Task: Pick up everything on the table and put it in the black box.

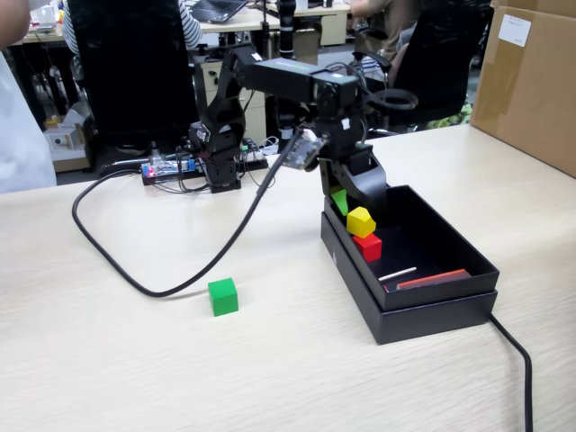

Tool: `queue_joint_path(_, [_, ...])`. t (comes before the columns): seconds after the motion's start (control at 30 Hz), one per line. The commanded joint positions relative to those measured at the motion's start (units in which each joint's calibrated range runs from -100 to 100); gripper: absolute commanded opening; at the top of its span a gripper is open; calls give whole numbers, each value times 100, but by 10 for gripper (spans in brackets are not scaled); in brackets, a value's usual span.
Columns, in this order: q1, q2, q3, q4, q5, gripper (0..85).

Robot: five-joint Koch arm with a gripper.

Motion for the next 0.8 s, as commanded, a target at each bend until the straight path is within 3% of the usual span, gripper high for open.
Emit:
queue_joint_path(0.0, [-190,-938,422,-22,-190,430])
queue_joint_path(0.33, [-1480,-1052,-86,-22,-987,467])
queue_joint_path(0.5, [-1851,-169,-168,-22,-1123,480])
queue_joint_path(0.77, [-1910,1128,-77,-13,-1104,480])
